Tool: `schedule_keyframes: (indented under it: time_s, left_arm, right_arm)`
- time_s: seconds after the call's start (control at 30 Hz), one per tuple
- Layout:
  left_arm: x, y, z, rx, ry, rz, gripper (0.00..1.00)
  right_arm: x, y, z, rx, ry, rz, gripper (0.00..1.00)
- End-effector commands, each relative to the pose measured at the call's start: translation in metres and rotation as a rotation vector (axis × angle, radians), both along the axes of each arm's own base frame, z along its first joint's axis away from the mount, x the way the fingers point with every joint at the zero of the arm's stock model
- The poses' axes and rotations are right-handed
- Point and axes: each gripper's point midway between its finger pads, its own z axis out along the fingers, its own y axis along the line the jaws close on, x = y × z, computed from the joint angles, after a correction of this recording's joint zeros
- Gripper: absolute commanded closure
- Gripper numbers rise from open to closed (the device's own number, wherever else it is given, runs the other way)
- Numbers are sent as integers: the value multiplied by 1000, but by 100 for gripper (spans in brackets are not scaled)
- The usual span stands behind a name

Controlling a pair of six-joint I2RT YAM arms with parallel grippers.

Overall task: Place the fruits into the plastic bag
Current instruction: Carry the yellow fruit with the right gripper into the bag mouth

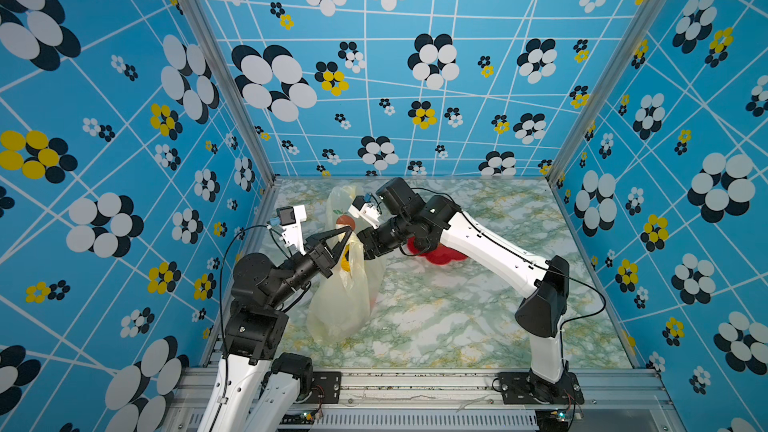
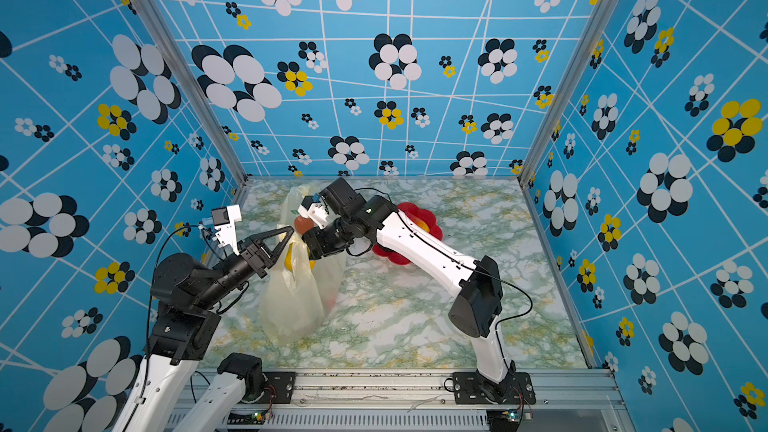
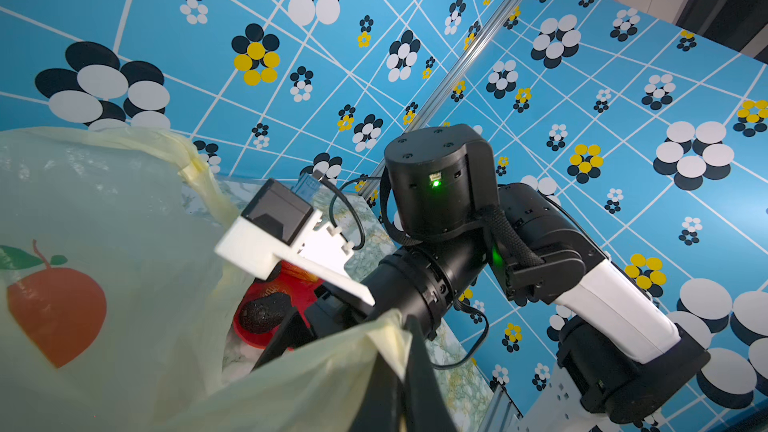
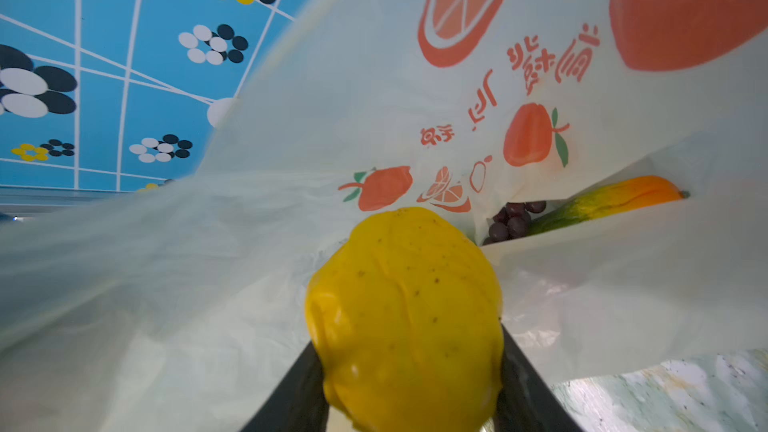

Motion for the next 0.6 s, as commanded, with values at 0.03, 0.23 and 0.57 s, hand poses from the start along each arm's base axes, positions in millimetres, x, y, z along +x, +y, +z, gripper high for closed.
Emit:
schedule_keyframes:
  time_s: [0.03, 0.23, 0.57]
  left_arm:
    - [2, 3, 5, 10, -28, 28, 100]
    - [6, 1, 7, 3, -26, 19, 100]
    - [0, -7, 12, 2, -32, -41, 100]
  right_arm:
    - [-22, -34, -10, -109, 14, 45, 53]
    - [-41, -60, -10, -171, 27, 69, 53]
    - [9, -33, 20, -91, -99, -76, 54]
